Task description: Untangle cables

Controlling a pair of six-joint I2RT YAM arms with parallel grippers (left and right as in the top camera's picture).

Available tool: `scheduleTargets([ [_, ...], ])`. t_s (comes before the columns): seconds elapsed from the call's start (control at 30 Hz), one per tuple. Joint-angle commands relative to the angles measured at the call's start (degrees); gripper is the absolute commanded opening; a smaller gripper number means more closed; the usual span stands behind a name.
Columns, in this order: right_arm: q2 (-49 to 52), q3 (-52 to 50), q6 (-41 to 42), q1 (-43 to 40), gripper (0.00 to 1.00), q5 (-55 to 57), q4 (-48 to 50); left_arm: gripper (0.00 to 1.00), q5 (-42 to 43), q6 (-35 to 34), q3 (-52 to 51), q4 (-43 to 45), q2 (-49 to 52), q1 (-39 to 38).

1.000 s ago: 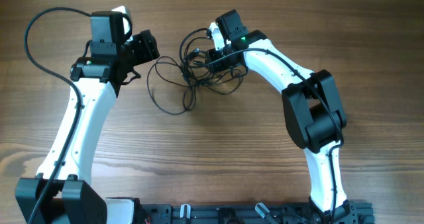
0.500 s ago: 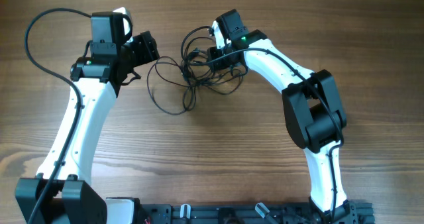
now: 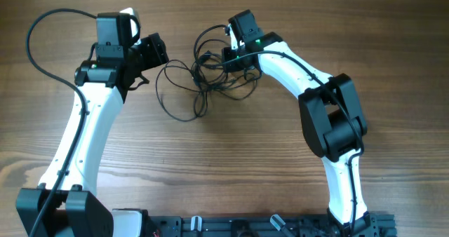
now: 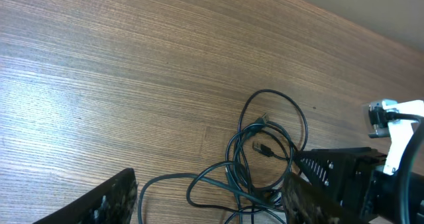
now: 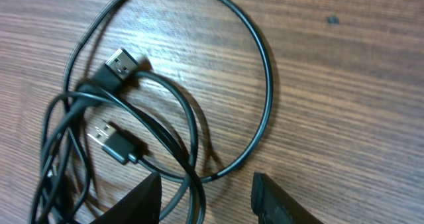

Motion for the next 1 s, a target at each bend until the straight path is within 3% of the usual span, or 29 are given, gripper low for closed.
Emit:
scheduleTargets([
  [0.0,1.2,-1.8,1.9,0.2,0.46,1.0,0.7,0.71,-0.7,-0.5,0.3,0.0,-1.2,0.0],
  [0.77,1.3,-1.9,4.7,1.2,0.41,-0.9,1.9,0.71,-0.7,-0.5,0.3,-0.1,-1.2,0.0],
  [0.97,2.2,-1.9,4.9,1.2,0.32,-0.5,1.8,0.71,-0.7,-0.5,0.3,-0.7,-1.2,0.1],
])
